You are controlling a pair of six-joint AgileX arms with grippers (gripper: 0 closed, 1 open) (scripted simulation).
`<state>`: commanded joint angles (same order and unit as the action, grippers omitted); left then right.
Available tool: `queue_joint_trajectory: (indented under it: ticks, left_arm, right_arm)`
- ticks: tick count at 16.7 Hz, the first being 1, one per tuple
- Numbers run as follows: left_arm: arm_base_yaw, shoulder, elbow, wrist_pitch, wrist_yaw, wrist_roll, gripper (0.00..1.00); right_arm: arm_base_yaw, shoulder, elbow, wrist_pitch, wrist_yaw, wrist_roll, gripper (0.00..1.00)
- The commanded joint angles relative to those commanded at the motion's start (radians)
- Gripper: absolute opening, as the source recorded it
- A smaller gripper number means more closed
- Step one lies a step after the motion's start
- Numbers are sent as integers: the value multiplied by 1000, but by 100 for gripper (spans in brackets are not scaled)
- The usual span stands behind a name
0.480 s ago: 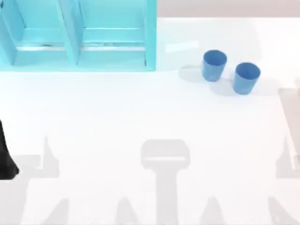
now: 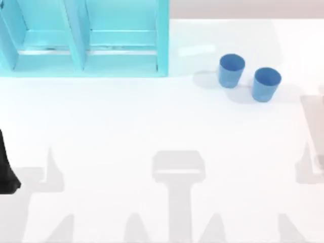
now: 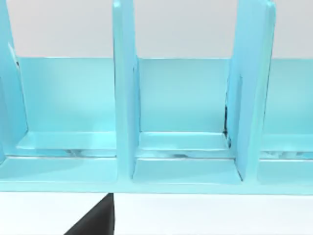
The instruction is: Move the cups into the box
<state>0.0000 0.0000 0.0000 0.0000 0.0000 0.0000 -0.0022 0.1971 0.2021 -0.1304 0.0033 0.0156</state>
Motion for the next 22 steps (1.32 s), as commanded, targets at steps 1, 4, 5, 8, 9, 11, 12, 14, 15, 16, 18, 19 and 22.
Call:
queue_joint_trajectory:
  ticks: [1,4,5,8,9,11,12,14,15,16,18,19,22]
  left_arm:
    - [0,0,0,0,0,0,100]
    - [0,0,0,0,0,0,100]
    - [0,0,0,0,0,0,100]
    - [0,0,0,0,0,0,100]
    - [0,0,0,0,0,0,100]
    - [0,0,0,0,0,0,100]
    - [0,0,0,0,0,0,100]
    - [0,0,0,0,0,0,100]
    - [0,0,0,0,0,0,100]
    - [0,0,0,0,0,0,100]
    - [0,0,0,0,0,0,100]
    - [0,0,0,0,0,0,100]
    - [0,0,0,0,0,0,100]
  right_arm:
    - [0,63,64,-41,1,5,100]
    - [3,291,293,-188,4,23,100]
    - [5,379,381,-244,6,30,100]
    - [14,665,671,-425,9,52,100]
    - [18,767,774,-488,11,59,100]
    - [28,975,985,-619,13,76,100]
    - [35,1080,1091,-684,14,84,100]
    - [51,1288,1301,-813,17,100,100]
    - [60,1390,1404,-876,18,108,100]
    - [69,1488,1504,-936,19,116,100]
    - [89,1675,1696,-1051,21,131,100]
    - [98,1763,1787,-1104,22,138,100]
    - [126,1995,2025,-1238,23,155,100]
